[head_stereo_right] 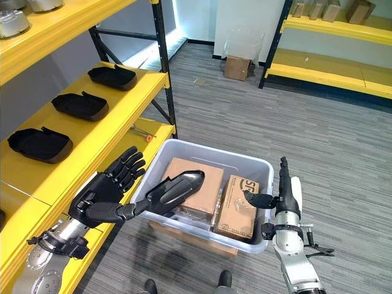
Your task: Move parts from the plastic box to the shelf.
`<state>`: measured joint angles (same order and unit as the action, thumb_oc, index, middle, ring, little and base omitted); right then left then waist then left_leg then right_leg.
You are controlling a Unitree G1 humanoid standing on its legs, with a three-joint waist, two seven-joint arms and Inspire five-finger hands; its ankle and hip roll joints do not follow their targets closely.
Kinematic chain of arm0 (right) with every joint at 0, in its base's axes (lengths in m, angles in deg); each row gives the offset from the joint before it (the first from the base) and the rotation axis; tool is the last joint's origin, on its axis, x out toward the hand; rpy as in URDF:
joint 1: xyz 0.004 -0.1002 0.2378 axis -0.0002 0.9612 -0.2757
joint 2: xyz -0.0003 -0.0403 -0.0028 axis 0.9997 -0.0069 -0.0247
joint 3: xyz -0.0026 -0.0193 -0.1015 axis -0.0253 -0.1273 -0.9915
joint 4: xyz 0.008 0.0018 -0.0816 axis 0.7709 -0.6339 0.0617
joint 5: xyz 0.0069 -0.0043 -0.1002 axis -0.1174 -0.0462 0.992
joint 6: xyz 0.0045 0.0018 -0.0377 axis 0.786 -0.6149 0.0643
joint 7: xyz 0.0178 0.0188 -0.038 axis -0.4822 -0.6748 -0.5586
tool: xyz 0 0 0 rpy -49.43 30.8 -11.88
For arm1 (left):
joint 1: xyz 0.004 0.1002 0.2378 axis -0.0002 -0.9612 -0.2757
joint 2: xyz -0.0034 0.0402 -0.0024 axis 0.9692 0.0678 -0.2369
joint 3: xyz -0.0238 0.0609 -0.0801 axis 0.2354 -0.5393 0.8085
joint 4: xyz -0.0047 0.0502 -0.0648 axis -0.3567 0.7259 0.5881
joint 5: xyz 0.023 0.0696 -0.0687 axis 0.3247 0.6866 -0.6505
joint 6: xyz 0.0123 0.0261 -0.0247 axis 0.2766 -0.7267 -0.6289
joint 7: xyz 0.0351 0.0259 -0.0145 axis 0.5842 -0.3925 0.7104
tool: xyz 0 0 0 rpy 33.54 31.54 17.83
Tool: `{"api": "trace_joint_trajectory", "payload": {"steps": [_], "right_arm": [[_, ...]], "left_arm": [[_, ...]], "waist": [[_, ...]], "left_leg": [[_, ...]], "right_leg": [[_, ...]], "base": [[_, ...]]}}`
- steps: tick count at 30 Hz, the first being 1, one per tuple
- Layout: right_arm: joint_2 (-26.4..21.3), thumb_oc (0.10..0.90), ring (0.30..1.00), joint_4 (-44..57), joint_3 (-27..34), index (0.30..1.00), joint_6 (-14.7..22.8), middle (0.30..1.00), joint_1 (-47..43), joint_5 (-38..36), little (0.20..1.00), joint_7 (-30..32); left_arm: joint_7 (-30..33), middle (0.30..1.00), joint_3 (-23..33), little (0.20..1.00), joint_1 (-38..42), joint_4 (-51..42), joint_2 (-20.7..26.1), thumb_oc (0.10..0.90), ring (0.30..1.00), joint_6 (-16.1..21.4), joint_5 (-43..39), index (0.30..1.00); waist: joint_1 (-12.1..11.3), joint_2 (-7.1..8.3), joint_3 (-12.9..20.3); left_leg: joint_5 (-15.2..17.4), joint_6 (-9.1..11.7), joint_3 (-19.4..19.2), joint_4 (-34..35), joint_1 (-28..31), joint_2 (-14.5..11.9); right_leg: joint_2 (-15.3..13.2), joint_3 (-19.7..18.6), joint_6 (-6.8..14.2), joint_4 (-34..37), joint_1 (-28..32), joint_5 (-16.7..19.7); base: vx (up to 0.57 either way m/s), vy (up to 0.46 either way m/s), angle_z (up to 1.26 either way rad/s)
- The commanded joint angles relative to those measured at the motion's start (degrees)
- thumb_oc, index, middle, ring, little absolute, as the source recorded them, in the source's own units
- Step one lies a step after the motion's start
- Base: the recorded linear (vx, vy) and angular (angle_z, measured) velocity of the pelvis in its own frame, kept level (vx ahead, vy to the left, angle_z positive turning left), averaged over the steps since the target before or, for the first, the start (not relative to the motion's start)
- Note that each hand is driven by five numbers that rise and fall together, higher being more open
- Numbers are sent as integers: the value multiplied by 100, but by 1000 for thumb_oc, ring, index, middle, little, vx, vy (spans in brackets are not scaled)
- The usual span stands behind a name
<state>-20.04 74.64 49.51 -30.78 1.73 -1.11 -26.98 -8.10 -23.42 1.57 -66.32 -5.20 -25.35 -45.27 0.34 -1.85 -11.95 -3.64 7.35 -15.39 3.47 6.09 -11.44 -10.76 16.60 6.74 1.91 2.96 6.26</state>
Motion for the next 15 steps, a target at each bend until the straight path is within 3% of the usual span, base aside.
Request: {"api": "trace_joint_trajectory", "payload": {"steps": [1, 4, 6, 10, 11, 13, 14, 15], "right_arm": [[-331, 900, 1000, 634, 164, 1000, 589, 1000, -576, 428, 1000, 135], [-418, 900, 1000, 684, -14, 1000, 664, 1000, -675, 426, 1000, -64], [-434, 900, 1000, 712, -141, 1000, 765, 1000, -683, 436, 1000, -194], [-639, 900, 1000, 646, -280, 1000, 974, 1000, -557, 323, 1000, -389], [-672, 900, 1000, 643, -240, 1000, 1076, 1000, -501, 174, 1000, -438], [-684, 900, 1000, 649, -205, 1000, 1190, 1000, -460, 167, 1000, -473], [-664, 900, 1000, 631, -219, 1000, 1335, 1000, -420, 373, 1000, -537], [-679, 900, 1000, 642, -219, 1000, 1342, 1000, -405, 394, 1000, -559]], "left_arm": [[-374, 1000, 300, 1000, 369, -588, 193, 900, 1000, 265, -444, 1000], [-409, 1000, 93, 1000, 593, -631, 136, 900, 1000, -129, -831, 1000], [-413, 1000, -61, 1000, 770, -526, 104, 900, 1000, -193, -530, 1000], [226, 1000, -307, 1000, 1007, -185, 113, 900, 1000, 254, -374, 1000], [262, 1000, -300, 1000, 1047, -140, 107, 900, 1000, 324, -321, 1000], [263, 1000, -314, 1000, 1103, -87, 122, 900, 1000, 352, -215, 1000], [241, 1000, -303, 1000, 1153, -86, 117, 900, 1000, 259, 9, 1000], [243, 1000, -302, 1000, 1144, -87, 118, 900, 1000, 266, 33, 1000]], "waist": [[-45, 263, 367], [-9, 245, 308], [33, 222, 276], [246, 136, 146], [292, 121, 53], [323, 96, -29], [309, 32, -172], [321, 8, -189]], "left_leg": [[2, -15, -266, -212, 38, -419], [63, -52, -95, -370, -71, -445], [67, -51, -26, -451, -137, -495], [164, -70, -23, -1087, -251, -614], [-249, 73, -85, -1778, -489, -800], [-543, 160, -58, -2348, -814, -914], [-781, 201, 10, -2491, -1211, -857], [-799, 207, -1, -2385, -1241, -848]], "right_leg": [[-382, 37, 166, -624, 95, -499], [-267, -115, 56, -1033, -40, -781], [-218, -172, -14, -1233, -131, -907], [-73, -316, -305, -1824, -411, -1309], [7, -280, -451, -1882, -366, -1423], [118, -232, -587, -1868, -331, -1437], [260, -297, -651, -1862, -228, -1497], [283, -301, -642, -1869, -220, -1516]], "base": [[63, -111, 3], [29, -171, 5], [-2, -204, 8], [-25, -240, 5], [-12, -214, -3], [24, -182, 10], [63, -112, 19], [73, -5, 19]]}}
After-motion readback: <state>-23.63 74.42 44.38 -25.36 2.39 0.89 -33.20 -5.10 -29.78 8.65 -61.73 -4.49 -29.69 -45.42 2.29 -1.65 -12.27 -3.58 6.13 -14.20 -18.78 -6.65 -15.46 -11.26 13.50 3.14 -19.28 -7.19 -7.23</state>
